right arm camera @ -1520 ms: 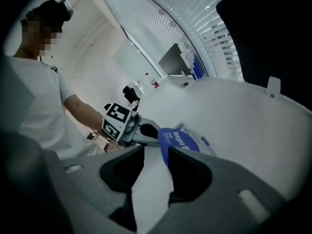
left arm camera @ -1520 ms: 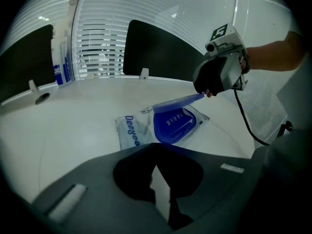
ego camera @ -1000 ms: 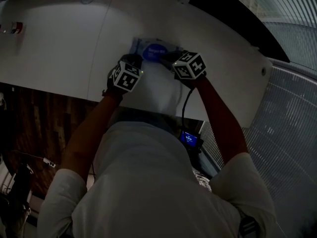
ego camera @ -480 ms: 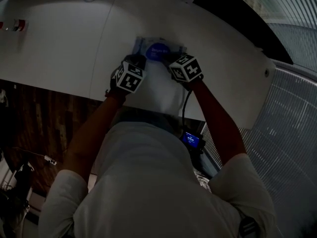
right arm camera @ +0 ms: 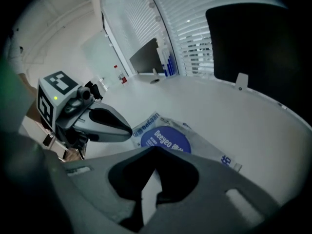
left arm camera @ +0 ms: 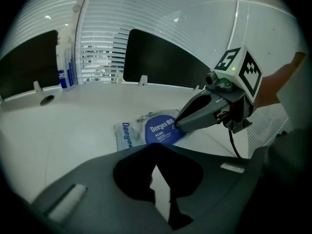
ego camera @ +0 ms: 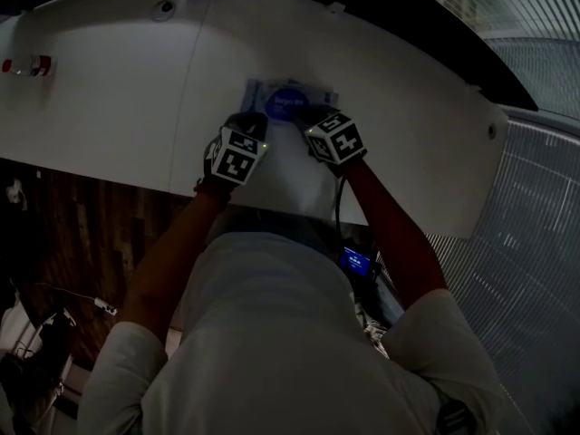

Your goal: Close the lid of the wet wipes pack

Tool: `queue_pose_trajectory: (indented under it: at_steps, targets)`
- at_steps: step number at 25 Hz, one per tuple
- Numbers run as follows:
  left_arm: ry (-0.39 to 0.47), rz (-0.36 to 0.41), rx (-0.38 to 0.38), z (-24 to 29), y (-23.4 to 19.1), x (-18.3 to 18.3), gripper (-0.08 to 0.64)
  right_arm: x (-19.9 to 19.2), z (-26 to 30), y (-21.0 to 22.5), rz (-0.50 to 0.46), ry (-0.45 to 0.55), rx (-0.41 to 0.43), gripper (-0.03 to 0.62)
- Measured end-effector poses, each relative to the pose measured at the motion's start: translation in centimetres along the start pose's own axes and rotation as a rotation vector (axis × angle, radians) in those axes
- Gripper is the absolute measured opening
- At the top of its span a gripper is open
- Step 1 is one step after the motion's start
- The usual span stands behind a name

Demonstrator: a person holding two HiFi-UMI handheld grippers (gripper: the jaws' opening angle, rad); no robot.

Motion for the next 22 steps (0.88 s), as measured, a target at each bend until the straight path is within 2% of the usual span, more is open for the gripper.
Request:
queue_pose_trajectory:
  at_steps: [4, 10, 14, 18, 22]
  targets:
    - [0.052, -0.018, -0.007, -2.4, 0.6, 1.5, 0.002, 1.6, -2.8, -1.5, 0.049, 0.130, -0.021, 0.002]
    - [0.163, -0.031, -0.042, -6.8, 2.3, 5.9, 0.002, 4.5, -8.1, -3.7, 0.117, 0.350, -0.100, 0.002]
    - [0.264, -0.030, -0.074, -10.1, 4.7, 8.5, 0.003, 5.7, -12.2, -6.3, 0.110, 0.471, -0.137, 0.002]
    - [0.315, -0.033, -0.124, -13.6, 7.0, 10.2, 0.003, 6.3, -16.2, -9.7, 0.106, 0.563, -0.167, 0.002]
    - [0.401, 0.024, -0.150, -16.7, 7.9, 13.3, 0.003, 8.2, -19.7, -11.2, 0.087, 0.685, -0.191, 0.002]
Point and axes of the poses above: the fingertips, and each gripper's own axes: z forward along the fingers, y to its right, x out of its top, the point moved 4 cm from there along -z, backward along the fingers, and after that the axes turned 1 degree about -x, right-handed, at the moved point
